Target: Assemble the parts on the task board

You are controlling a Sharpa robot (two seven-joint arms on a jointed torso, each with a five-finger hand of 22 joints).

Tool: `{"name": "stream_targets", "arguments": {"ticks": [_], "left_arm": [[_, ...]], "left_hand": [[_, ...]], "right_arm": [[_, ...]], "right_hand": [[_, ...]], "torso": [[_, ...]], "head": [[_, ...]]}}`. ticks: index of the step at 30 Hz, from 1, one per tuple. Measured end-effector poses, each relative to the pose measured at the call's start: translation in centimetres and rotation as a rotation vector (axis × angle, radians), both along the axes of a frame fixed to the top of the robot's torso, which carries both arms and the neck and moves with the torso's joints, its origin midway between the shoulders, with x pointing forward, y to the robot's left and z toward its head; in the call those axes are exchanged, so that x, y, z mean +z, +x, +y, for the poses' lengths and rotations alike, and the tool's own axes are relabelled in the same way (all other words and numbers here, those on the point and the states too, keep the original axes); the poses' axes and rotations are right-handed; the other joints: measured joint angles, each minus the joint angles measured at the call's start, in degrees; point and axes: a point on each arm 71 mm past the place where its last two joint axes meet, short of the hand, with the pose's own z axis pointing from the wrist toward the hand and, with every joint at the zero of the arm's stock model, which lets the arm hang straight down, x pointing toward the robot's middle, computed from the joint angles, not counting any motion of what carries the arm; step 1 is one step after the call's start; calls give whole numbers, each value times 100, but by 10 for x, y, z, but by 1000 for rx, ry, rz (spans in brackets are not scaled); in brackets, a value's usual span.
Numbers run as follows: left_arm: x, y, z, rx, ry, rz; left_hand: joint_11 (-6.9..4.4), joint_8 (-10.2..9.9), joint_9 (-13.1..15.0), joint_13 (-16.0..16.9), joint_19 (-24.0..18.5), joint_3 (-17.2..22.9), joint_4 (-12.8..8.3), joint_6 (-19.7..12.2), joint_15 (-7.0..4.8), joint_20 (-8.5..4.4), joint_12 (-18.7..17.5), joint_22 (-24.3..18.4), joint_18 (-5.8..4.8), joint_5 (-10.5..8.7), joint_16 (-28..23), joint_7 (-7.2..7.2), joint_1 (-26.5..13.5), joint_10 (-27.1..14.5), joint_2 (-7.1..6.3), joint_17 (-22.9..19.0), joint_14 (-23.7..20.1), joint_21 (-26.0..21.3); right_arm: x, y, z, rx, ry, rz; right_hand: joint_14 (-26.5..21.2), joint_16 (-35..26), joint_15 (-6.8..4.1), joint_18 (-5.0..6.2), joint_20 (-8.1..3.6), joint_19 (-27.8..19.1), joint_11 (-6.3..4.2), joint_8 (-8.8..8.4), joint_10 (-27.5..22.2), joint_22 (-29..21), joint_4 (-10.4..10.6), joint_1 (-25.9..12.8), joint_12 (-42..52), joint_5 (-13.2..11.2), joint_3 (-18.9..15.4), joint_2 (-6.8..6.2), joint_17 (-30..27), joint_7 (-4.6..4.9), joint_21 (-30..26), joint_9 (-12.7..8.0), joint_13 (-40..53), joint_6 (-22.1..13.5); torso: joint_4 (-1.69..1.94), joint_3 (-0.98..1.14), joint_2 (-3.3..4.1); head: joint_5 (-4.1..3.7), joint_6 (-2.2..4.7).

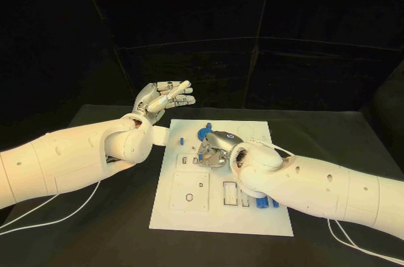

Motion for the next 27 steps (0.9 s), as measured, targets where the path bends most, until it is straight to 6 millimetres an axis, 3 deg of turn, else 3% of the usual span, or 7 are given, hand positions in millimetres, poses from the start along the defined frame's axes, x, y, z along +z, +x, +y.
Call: {"name": "stream_targets", "arguments": {"ticks": [8,12,18,27], "left_arm": [[0,0,1,1,0,0],[0,0,1,1,0,0],[0,0,1,1,0,0],[0,0,1,1,0,0]], "left_hand": [[0,0,0,0,0,0,0,0,0,0,0,1,0,0,0,0,0,0,0,0,0,0],[0,0,0,0,0,0,0,0,0,0,0,1,0,0,0,0,0,0,0,0,0,0],[0,0,0,0,0,0,0,0,0,0,0,1,0,0,0,0,0,0,0,0,0,0],[0,0,0,0,0,0,0,0,0,0,0,2,0,0,0,0,0,0,0,0,0,0]], "right_arm": [[-1,-1,1,4,-15,1],[-3,-2,0,3,-22,3],[-3,-2,0,-2,-25,2],[-3,-2,0,-10,-20,-2]], "right_hand": [[0,0,0,0,0,0,35,-45,-35,0,-6,-66,-34,2,8,-66,-1,36,0,-8,0,-64],[21,-27,22,0,0,0,72,-102,-72,-1,0,-171,-78,4,2,-170,-1,75,-27,-36,0,-190],[20,-27,63,0,43,1,113,-199,-114,-1,125,-340,-122,-259,-122,-273,-1,118,-56,-23,0,-372],[-1,-48,85,0,68,14,134,-221,-134,-1,213,-429,-144,-288,-248,-320,-2,135,-57,-22,0,-476]], "torso": [[1,2,0],[3,1,1],[4,1,1],[4,3,2]], "head": [[-2,-12],[-2,-12],[-2,-14],[-2,-18]]}}
